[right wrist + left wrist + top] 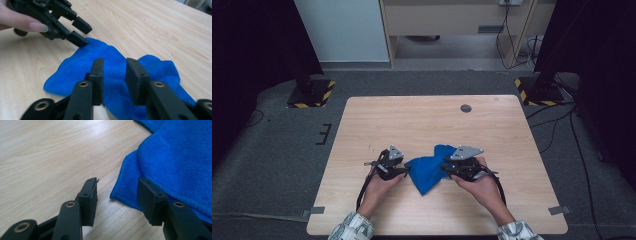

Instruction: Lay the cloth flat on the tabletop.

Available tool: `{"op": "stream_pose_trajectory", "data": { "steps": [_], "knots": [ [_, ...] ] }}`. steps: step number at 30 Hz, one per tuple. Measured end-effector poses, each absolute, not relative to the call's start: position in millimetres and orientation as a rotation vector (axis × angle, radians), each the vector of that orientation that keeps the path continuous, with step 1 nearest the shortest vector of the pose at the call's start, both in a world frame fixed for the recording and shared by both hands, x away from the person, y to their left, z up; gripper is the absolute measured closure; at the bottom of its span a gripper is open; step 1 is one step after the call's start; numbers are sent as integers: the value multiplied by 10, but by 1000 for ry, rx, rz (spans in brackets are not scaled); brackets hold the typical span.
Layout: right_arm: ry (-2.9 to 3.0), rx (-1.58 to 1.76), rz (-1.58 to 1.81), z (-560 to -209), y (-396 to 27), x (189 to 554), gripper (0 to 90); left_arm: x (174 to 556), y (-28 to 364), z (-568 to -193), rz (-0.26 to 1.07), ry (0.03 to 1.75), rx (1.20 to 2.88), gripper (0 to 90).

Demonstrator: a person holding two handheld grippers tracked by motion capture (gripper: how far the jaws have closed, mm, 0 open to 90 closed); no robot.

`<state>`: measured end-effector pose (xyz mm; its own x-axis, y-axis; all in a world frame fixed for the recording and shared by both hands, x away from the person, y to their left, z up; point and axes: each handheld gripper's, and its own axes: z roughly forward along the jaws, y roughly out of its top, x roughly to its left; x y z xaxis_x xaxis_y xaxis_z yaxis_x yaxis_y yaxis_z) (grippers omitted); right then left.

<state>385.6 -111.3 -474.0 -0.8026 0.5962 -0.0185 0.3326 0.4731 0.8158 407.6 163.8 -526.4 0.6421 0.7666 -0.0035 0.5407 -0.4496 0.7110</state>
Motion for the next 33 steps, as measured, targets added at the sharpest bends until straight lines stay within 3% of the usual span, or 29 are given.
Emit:
{"op": "stream_pose_trajectory", "data": {
  "steps": [2,5,10,14,23,33],
  "knots": [
    [2431,801,1187,-4803,-1069,3914,601,4080,1629,-5278,414,1003,2169,576],
    [2435,815,1158,-4842,-1088,3933,603,4076,1604,-5280,414,975,2176,631],
    [2467,859,1100,-5006,-1231,3928,692,4066,1566,-5268,396,935,2200,801],
    [2476,893,1085,-5091,-1303,3923,723,4061,1530,-5250,384,932,2212,858],
    [2489,933,1069,-5214,-1412,3921,778,4028,1658,-5080,433,991,2100,866],
    [2458,862,1137,-5003,-1232,3874,636,4006,1643,-5045,411,972,2089,865]
  ]
}}
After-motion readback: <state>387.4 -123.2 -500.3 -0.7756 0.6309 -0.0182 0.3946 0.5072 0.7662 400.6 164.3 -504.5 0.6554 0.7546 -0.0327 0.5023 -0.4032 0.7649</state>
